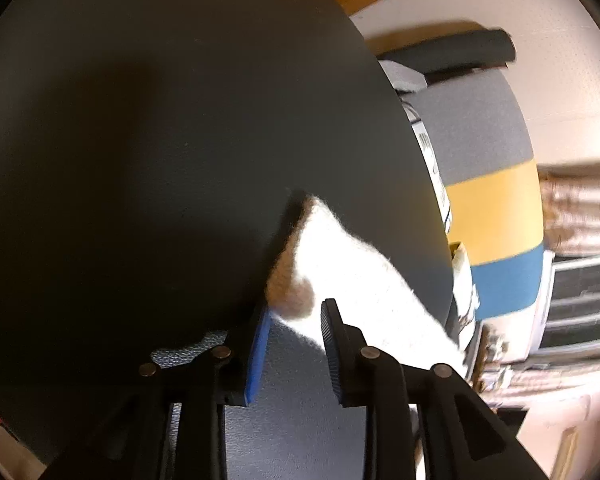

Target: Fold clothes

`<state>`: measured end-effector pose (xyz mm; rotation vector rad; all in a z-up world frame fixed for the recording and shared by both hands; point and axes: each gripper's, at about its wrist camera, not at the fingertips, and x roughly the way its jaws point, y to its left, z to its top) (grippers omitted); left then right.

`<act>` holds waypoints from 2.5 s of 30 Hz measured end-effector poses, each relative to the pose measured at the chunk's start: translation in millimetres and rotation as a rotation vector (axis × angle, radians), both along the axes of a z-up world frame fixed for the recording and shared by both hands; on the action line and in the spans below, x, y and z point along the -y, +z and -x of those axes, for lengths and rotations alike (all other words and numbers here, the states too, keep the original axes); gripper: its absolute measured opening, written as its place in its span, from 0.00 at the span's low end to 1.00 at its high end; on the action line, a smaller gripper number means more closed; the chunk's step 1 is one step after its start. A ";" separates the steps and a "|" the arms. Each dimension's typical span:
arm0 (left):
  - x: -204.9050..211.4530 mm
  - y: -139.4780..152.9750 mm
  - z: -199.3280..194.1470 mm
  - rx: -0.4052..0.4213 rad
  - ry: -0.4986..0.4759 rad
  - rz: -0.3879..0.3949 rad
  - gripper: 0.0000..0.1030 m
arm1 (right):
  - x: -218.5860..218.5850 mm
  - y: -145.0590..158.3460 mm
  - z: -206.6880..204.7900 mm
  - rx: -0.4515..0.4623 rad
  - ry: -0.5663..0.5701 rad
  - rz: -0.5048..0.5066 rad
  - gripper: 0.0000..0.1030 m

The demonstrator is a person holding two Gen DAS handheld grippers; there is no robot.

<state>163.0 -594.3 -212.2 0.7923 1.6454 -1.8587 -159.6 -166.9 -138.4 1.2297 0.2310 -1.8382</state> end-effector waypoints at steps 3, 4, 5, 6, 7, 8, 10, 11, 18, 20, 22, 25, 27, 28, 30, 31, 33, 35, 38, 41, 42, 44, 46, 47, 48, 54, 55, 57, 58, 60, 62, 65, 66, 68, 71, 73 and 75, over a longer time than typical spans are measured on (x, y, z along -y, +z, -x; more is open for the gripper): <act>-4.6 0.0 3.3 0.026 0.044 0.067 0.05 | 6.5 2.0 13.0 -0.040 -0.014 -0.017 0.68; -6.7 1.1 5.5 0.035 0.052 0.095 0.05 | 9.7 1.5 18.5 -0.055 -0.016 -0.031 0.68; -8.3 3.4 8.3 0.050 0.058 0.124 0.05 | 13.2 0.8 24.3 -0.073 -0.018 -0.050 0.68; -9.9 5.6 11.0 0.064 0.064 0.152 0.04 | 17.1 -0.9 30.0 -0.090 -0.018 -0.075 0.68; -11.5 7.8 13.8 0.079 0.070 0.180 0.04 | 21.3 -4.3 35.7 -0.106 -0.015 -0.109 0.68; -11.4 10.0 16.5 0.092 0.075 0.201 0.04 | 25.5 -7.6 41.4 -0.121 -0.012 -0.143 0.68; -6.4 14.3 23.1 0.123 0.080 0.227 0.04 | 36.2 -22.1 52.2 -0.138 0.006 -0.227 0.68; -1.8 15.8 26.6 0.143 0.080 0.239 0.04 | 41.3 -28.5 54.7 -0.148 0.007 -0.255 0.68; 40.7 23.4 65.8 0.276 0.095 0.316 0.04 | 76.0 -43.0 76.9 -0.114 -0.147 -0.252 0.74; 50.6 28.8 79.2 0.312 0.091 0.349 0.04 | 84.2 -43.1 81.4 -0.091 -0.222 -0.239 0.76; 57.7 33.0 93.1 0.346 0.072 0.368 0.05 | 91.8 -42.4 81.3 -0.089 -0.255 -0.242 0.77; 65.5 32.3 95.2 0.345 0.073 0.290 0.08 | 97.0 -41.1 83.8 -0.075 -0.257 -0.238 0.79; 60.3 37.0 86.4 0.327 0.059 0.277 0.13 | 86.8 -34.7 87.2 -0.011 -0.205 -0.181 0.79; 56.2 40.4 81.3 0.317 0.048 0.281 0.13 | 75.8 -27.3 86.8 0.023 -0.172 -0.131 0.79; 44.6 48.0 71.0 0.284 0.011 0.292 0.14 | 44.9 -11.7 81.7 0.029 -0.119 -0.076 0.79; 29.4 54.1 67.1 0.242 -0.043 0.310 0.14 | 27.2 -4.4 74.8 0.020 -0.094 -0.070 0.79; -9.7 68.3 62.1 0.149 -0.177 0.360 0.15 | -9.7 7.0 59.9 0.011 -0.052 -0.062 0.79; -66.9 76.8 63.7 0.045 -0.385 0.381 0.16 | -51.6 7.6 41.5 0.040 -0.044 -0.068 0.79; -157.4 73.4 70.0 -0.047 -0.659 0.352 0.16 | -106.4 5.1 16.2 0.077 -0.058 -0.084 0.79; -234.4 53.4 77.4 -0.091 -0.830 0.238 0.18 | -157.7 -3.3 -1.6 0.095 -0.138 -0.117 0.79; -258.4 45.7 79.6 -0.092 -0.870 0.210 0.18 | -174.7 -6.5 -5.0 0.097 -0.170 -0.128 0.79; -285.3 32.7 83.1 -0.086 -0.895 0.163 0.20 | -204.6 -12.5 -6.1 0.102 -0.240 -0.148 0.79; -304.2 22.3 84.6 -0.068 -0.891 0.129 0.23 | -231.3 -17.7 -6.3 0.095 -0.301 -0.163 0.79; -311.9 19.0 84.5 -0.059 -0.887 0.123 0.24 | -241.3 -19.6 -6.2 0.087 -0.320 -0.167 0.79; -318.1 17.3 83.8 -0.053 -0.884 0.123 0.24 | -251.0 -20.2 -7.4 0.077 -0.339 -0.172 0.79; -332.3 12.5 89.3 -0.050 -0.848 0.100 0.27 | -286.1 -29.1 -9.2 0.073 -0.413 -0.180 0.79; -338.3 11.2 88.4 -0.046 -0.847 0.099 0.27 | -289.4 -30.8 -10.6 0.075 -0.419 -0.175 0.79; -351.7 8.0 91.9 -0.038 -0.847 0.116 0.29 | -294.9 -31.3 -15.5 0.072 -0.423 -0.152 0.79; -357.2 8.2 98.3 -0.039 -0.852 0.127 0.29 | -297.5 -31.3 -18.4 0.071 -0.423 -0.149 0.79; -367.4 11.9 104.0 -0.003 -0.868 0.196 0.13 | -298.4 -32.4 -23.1 0.072 -0.430 -0.145 0.80; -374.4 15.4 106.3 0.038 -0.882 0.265 0.05 | -293.8 -34.6 -29.1 0.072 -0.435 -0.153 0.82; -356.8 19.3 100.6 0.079 -0.852 0.275 0.05 | -283.8 -35.1 -45.7 0.070 -0.406 -0.189 0.84; -347.8 20.8 97.1 0.094 -0.835 0.275 0.05 | -279.7 -35.2 -51.8 0.069 -0.388 -0.197 0.86; -338.4 20.3 91.0 0.104 -0.824 0.262 0.06 | -271.8 -35.9 -63.0 0.063 -0.352 -0.202 0.91; -345.1 27.2 93.3 0.150 -0.824 0.286 0.09 | -266.7 -30.5 -69.3 0.091 -0.319 -0.169 0.92; -348.8 43.5 90.2 0.113 -0.813 0.328 0.11 | -268.5 -22.4 -68.9 0.118 -0.321 -0.113 0.93; -359.3 64.7 93.7 0.042 -0.834 0.383 0.14 | -272.8 -10.6 -70.5 0.103 -0.335 -0.043 0.93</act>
